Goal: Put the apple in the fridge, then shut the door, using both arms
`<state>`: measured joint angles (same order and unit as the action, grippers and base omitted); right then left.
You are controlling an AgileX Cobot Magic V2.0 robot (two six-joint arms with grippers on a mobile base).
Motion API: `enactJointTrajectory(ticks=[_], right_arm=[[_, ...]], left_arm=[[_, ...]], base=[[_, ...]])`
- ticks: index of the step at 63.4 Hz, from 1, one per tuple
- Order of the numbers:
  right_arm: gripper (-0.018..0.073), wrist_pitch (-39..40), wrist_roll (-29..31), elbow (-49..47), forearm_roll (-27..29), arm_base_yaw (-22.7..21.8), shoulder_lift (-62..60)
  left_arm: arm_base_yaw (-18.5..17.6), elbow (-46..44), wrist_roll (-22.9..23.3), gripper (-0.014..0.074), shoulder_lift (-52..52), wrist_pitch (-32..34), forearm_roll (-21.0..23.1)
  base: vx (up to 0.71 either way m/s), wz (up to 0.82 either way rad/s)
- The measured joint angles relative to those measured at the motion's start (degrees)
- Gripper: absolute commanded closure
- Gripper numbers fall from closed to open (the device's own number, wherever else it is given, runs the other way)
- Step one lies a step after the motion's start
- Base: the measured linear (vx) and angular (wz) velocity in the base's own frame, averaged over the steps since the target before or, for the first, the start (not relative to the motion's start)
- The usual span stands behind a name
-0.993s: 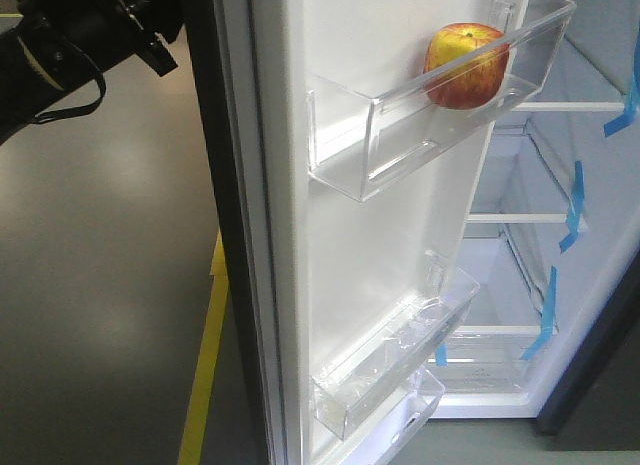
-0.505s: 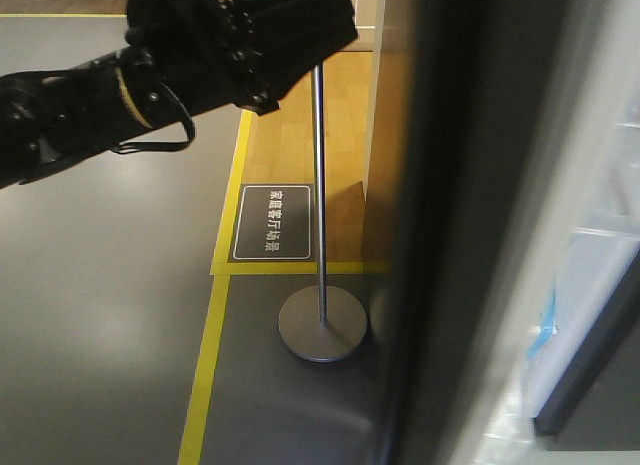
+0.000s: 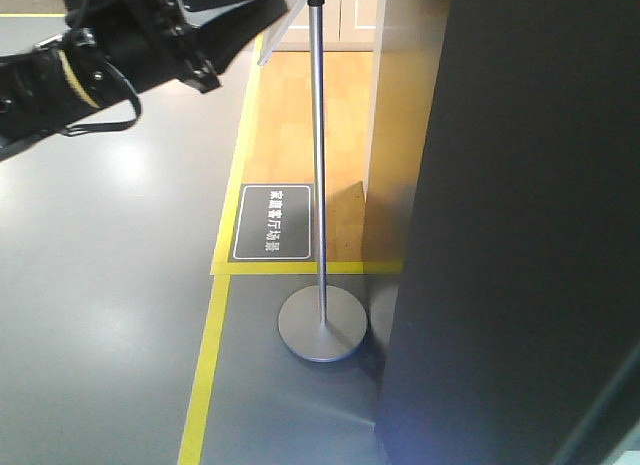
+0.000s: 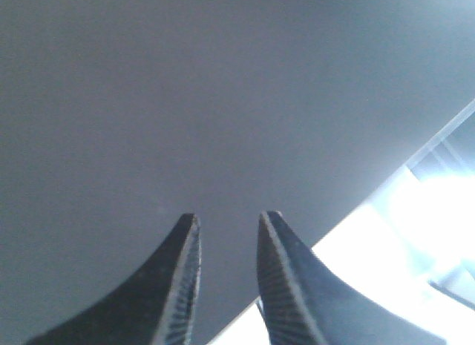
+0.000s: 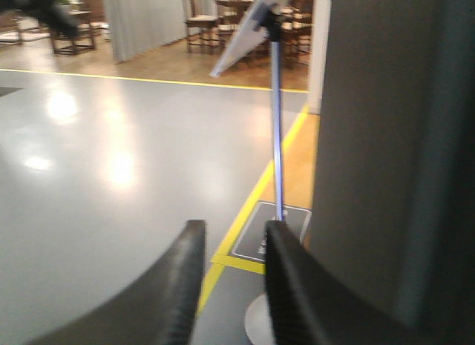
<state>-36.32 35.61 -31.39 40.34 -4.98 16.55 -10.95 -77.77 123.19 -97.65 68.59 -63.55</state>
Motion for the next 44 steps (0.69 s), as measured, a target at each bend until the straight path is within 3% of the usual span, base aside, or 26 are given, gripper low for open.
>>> enactJointTrajectory(ticks=[10,20,44], right_arm=[[-0.0028,12.8,2.0,-3.6,-0.1,0.0,12.4],[-0.0021,25.9,3.2,-9.6,0.1,0.0,24.2],[0.0,38.6,3.5,-20.5,1.0,0.0,45.6]], left_arm=[[3.2,0.0,0.0,0.0395,0.0,0.0,-1.4],[5.6,0.0,0.0,0.0395,0.0,0.0,-2.0],[6.5,0.0,0.0,0.0395,0.0,-0.1,-2.0]], base=[[0.0,0.0],[0.0,0.0],[0.0,0.0]])
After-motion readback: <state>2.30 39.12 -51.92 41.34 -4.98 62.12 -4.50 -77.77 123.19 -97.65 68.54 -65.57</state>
